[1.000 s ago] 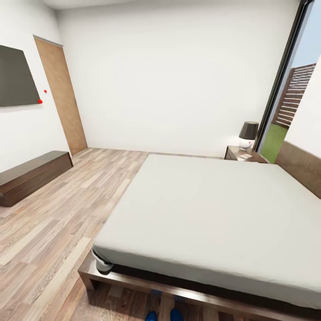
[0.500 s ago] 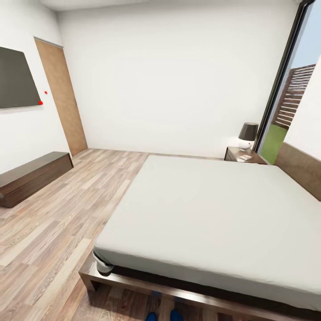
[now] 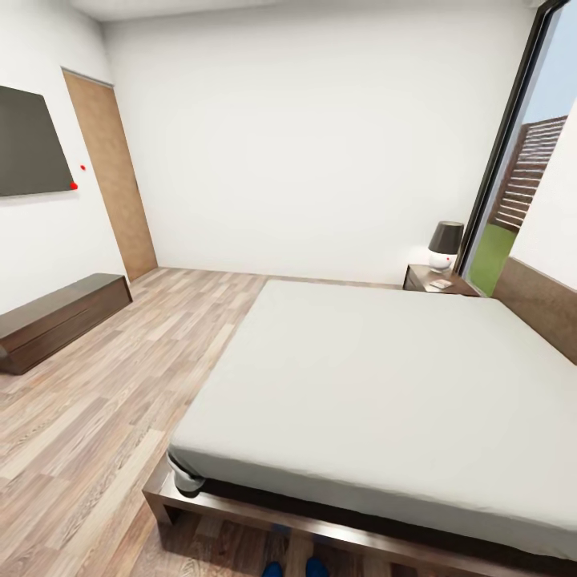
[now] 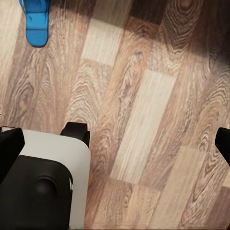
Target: In the bedroom, move the book from the bed onto either nightstand, and place the two sandals side by side next to the bed.
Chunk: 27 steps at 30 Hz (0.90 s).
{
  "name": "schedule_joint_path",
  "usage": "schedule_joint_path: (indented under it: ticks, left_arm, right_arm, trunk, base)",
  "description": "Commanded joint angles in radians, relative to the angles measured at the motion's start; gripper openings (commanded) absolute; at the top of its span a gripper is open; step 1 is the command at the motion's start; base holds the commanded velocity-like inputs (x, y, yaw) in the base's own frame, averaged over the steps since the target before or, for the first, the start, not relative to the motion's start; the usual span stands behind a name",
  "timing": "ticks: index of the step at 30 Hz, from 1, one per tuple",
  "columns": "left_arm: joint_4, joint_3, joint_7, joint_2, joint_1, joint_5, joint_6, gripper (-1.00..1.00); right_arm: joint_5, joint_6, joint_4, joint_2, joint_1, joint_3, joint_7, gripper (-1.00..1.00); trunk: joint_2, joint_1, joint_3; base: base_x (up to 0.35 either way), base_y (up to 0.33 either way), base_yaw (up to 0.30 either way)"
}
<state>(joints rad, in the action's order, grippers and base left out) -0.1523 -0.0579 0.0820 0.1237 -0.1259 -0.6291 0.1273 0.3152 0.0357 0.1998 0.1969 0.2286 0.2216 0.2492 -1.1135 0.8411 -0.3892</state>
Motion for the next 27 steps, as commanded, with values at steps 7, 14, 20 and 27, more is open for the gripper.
schedule_joint_path:
  ticks: [7, 14, 20, 27]
  left_arm:
    - [0.007, -0.006, 0.008, -0.029, 0.012, 0.004, -0.006, 1.00]
    - [0.009, -0.006, 0.009, -0.039, 0.025, 0.005, -0.010, 1.00]
    - [0.010, -0.006, 0.011, -0.041, 0.039, 0.006, -0.011, 1.00]
    - [0.011, -0.007, 0.011, -0.044, 0.049, 0.007, -0.012, 1.00]
  right_arm:
    - [0.010, 0.000, -0.041, -0.029, -0.026, 0.007, 0.004, 1.00]
    - [0.009, -0.001, -0.065, -0.088, -0.056, 0.007, 0.003, 1.00]
    - [0.010, -0.002, -0.075, -0.144, -0.081, 0.007, 0.003, 1.00]
    - [0.009, -0.002, -0.079, -0.184, -0.094, 0.008, 0.002, 1.00]
  trunk:
    - [-0.001, 0.000, -0.001]
    - [-0.001, 0.000, -0.001]
    - [-0.001, 0.000, -0.001]
    - [-0.001, 0.000, -0.001]
  base:
    - [0.000, 0.000, 0.000]
    - [0.000, 0.000, 0.000]
    - [0.000, 0.000, 0.000]
    - [0.000, 0.000, 0.000]
